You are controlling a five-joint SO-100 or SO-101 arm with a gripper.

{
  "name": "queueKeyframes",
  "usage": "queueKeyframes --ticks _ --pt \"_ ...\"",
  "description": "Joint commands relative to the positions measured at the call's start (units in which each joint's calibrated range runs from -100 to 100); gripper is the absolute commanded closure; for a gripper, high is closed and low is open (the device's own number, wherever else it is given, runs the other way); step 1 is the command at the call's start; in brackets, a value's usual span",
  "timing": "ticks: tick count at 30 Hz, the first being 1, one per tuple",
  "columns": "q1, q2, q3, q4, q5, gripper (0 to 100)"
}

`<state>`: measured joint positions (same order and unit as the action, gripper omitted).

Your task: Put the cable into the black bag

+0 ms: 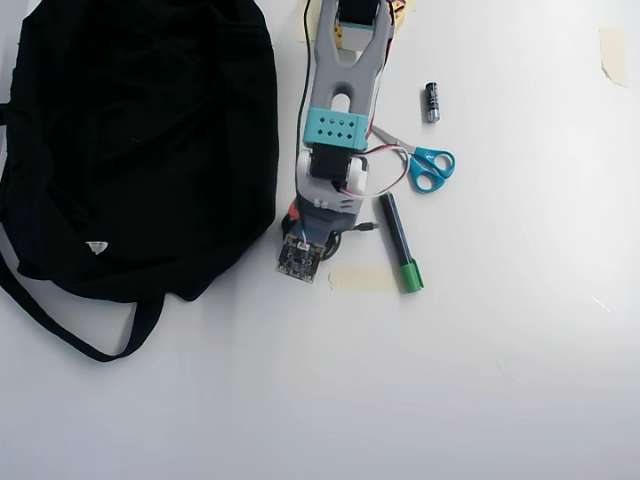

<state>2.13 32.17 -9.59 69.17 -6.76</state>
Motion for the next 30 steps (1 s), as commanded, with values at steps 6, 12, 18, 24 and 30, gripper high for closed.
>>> queueKeyframes --ticks 6,12,18,24,30 --pt "-0.6 -0.6 -2.4 0.5 0.2 75" --pt "-0.7 -0.5 -6.6 3.7 1.0 75" --pt "-0.6 -0.6 -9.8 7.2 1.1 75" --pt "-0.3 -0.6 -9.8 7.5 1.2 75" --pt "0.9 0.2 -10.1 7.3 2.3 75"
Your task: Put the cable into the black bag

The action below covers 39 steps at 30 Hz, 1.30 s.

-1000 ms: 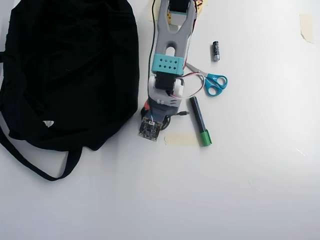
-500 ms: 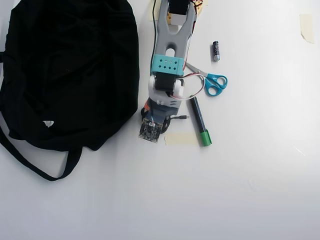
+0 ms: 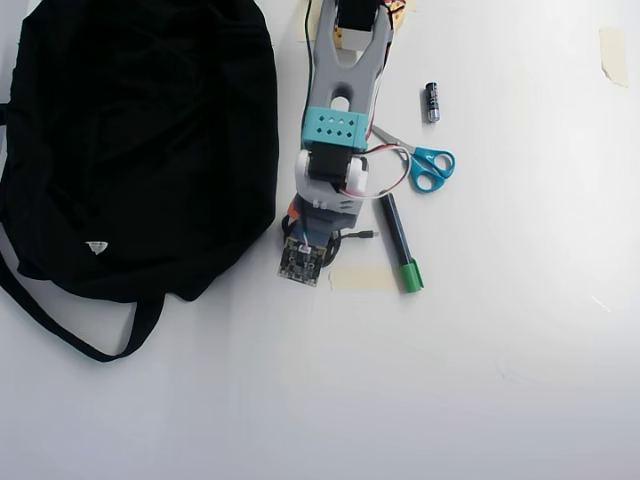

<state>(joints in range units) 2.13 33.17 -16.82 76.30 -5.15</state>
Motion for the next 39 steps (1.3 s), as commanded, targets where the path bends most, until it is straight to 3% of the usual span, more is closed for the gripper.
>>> queueKeyframes --ticks 1,39 --pt "1.3 -0.8 -2.9 0.3 1.2 75" --pt "0.9 3.9 -4.1 -0.3 2.6 75"
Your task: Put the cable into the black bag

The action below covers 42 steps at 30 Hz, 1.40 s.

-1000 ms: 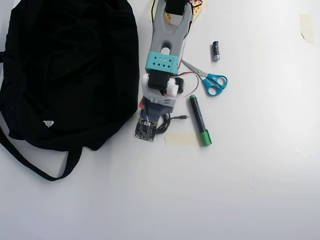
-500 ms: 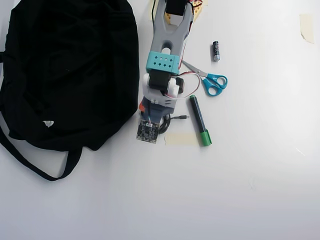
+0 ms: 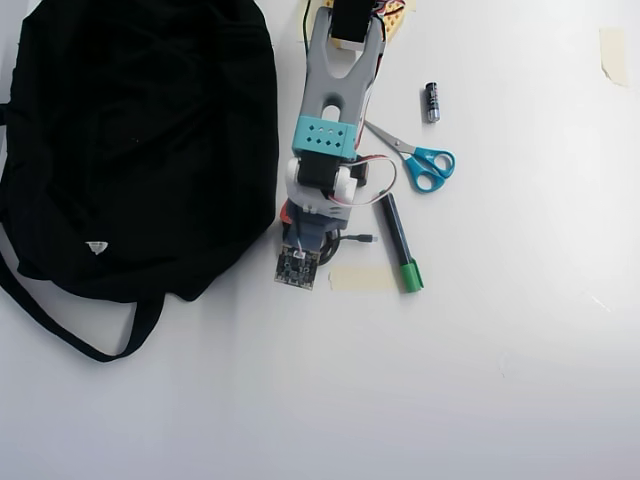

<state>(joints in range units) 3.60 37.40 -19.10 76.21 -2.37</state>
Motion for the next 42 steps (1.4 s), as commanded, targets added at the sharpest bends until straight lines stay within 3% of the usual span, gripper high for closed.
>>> queueKeyframes --ticks 1,34,42 --pt "-0.6 -0.3 -1.8 -0.2 -0.2 75" --pt "-1.9 -1.2 -9.4 5.5 1.0 74" --pt "-1.9 -0.5 -11.1 5.7 1.7 68"
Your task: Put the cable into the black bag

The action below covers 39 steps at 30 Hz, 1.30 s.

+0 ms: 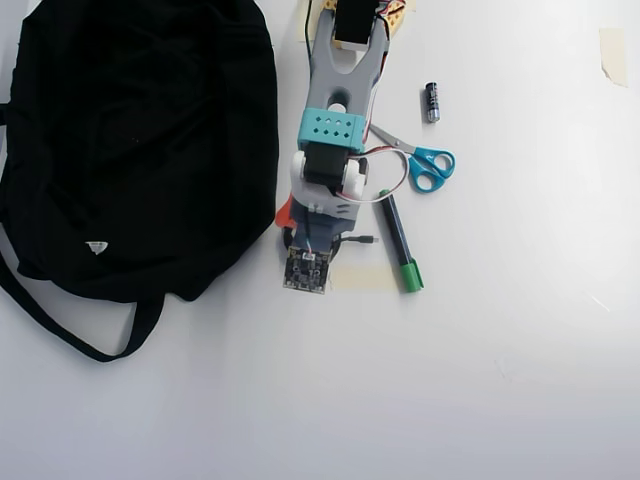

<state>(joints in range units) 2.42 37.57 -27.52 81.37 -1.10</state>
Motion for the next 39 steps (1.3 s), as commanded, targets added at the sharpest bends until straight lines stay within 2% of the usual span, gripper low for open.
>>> queueKeyframes --ticks 1,35,39 --pt "-0.7 -0.6 -2.7 0.5 0.4 68" --pt "-0.2 3.0 -2.7 0.4 0.1 67" --pt "-0.2 2.8 -2.7 0.5 0.3 64"
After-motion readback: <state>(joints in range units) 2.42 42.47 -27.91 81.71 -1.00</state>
